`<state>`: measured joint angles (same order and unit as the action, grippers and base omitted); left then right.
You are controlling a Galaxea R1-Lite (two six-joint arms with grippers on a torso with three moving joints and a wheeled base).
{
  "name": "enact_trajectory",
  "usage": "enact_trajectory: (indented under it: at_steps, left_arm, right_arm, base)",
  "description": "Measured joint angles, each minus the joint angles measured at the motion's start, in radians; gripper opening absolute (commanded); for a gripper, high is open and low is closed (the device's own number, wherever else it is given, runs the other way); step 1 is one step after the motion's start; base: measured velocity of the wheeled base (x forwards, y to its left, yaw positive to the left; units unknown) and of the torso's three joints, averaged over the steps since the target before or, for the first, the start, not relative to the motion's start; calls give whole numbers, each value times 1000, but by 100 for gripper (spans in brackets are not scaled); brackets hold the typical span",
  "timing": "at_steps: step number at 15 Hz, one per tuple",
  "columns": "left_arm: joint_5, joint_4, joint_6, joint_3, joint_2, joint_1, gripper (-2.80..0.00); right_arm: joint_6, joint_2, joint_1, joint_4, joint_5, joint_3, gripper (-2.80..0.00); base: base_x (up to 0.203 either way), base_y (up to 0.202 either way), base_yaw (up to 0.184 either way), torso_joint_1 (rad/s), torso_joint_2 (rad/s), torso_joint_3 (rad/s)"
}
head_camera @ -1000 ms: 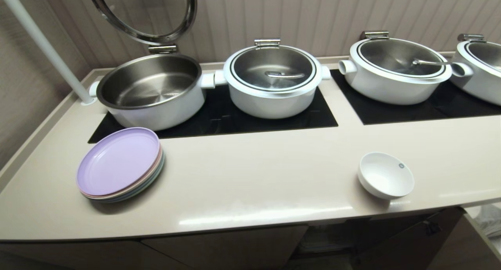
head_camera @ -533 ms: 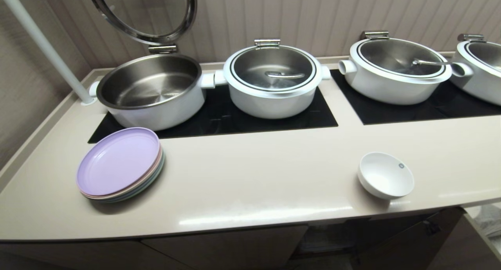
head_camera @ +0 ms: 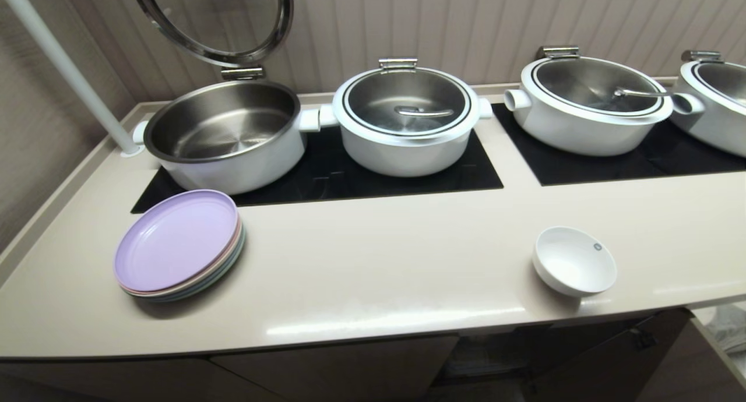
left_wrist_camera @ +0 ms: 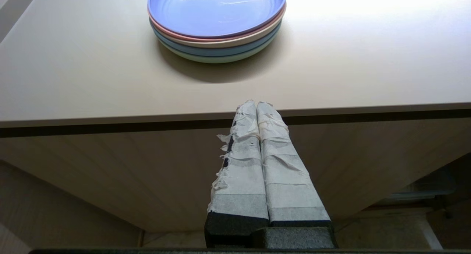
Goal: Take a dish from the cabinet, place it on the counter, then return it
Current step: Pick up the bowl from the table
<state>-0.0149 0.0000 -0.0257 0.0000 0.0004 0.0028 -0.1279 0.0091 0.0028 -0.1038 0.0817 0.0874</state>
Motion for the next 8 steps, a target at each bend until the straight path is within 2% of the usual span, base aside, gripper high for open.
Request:
enact_trajectory:
  at_steps: [8]
  left_arm:
    - [0, 0, 0, 0, 0, 0, -280]
  right_arm:
    - [0, 0, 0, 0, 0, 0, -280]
  base:
    - [0, 0, 0, 0, 0, 0]
